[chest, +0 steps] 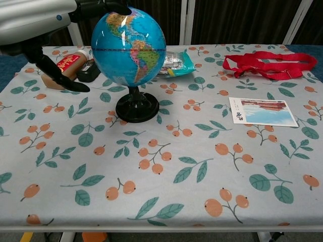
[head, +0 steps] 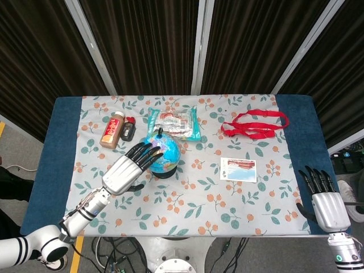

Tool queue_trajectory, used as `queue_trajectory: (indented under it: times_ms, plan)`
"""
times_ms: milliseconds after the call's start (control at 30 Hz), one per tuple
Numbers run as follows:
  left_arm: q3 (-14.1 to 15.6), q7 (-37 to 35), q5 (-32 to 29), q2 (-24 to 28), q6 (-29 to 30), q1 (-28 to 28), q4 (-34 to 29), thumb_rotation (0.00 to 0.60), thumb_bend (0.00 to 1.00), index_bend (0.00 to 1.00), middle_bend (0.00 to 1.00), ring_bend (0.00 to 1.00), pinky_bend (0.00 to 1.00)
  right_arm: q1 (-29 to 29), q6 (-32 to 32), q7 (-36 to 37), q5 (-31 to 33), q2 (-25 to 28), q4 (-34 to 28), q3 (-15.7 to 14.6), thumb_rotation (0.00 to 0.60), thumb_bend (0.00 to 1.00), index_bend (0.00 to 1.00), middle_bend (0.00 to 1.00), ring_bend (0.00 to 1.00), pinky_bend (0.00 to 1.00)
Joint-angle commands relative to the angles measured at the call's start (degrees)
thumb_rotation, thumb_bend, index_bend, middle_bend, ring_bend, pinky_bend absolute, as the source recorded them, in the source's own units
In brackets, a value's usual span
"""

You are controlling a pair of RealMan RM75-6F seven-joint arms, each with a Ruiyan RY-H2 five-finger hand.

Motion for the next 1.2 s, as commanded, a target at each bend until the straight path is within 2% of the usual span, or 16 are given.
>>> queue_trajectory:
  times_ms: [33, 600, 900, 1067, 1200]
  plan:
    - [-0.2, -0.2, -0.5, 0.0, -0.1, -0.1, 0.3, 0.600, 0.01, 0.04, 0.07, 0.00, 0.11, 0.0, 0.0, 0.0, 0.0, 0.0, 0.0, 0.0, 0.600, 0.17, 0.00, 0.00, 0.00, 0.00]
    - [0.6, -3.1, -5.8, 6.5, 5.0, 5.8, 1.5, 0.600, 0.01, 0.04, 0.08, 0.00, 0.11, 0.0, -0.1, -0.5, 0.2, 0.1, -0.3, 0.1, 0.600, 0.17, 0.00, 0.00, 0.00, 0.00]
    - [0.7, -3.4, -1.1, 6.5, 7.2, 5.6, -0.2, 0.600, 0.01, 0.04, 0.08, 0.00, 0.11, 0.1, -0.3, -1.2, 0.1, 0.1, -0.9, 0.1, 0.600, 0.17, 0.00, 0.00, 0.00, 0.00]
    - [0.8, -2.2, 2.2, 4.6, 5.8, 3.7, -1.6, 0.600, 0.01, 0.04, 0.08, 0.00, 0.11, 0.1, -0.3, -1.0, 0.2, 0.2, -0.9, 0.1, 0.600, 0.17, 0.00, 0.00, 0.00, 0.00]
    - [0.5, -2.2, 2.2, 2.7, 3.5, 1.9, -1.9, 0.600, 0.01, 0.04, 0.08, 0.00, 0.11, 0.1, -0.3, -0.5, 0.4, 0.3, -0.7, 0.1, 0.600, 0.17, 0.00, 0.00, 0.00, 0.00]
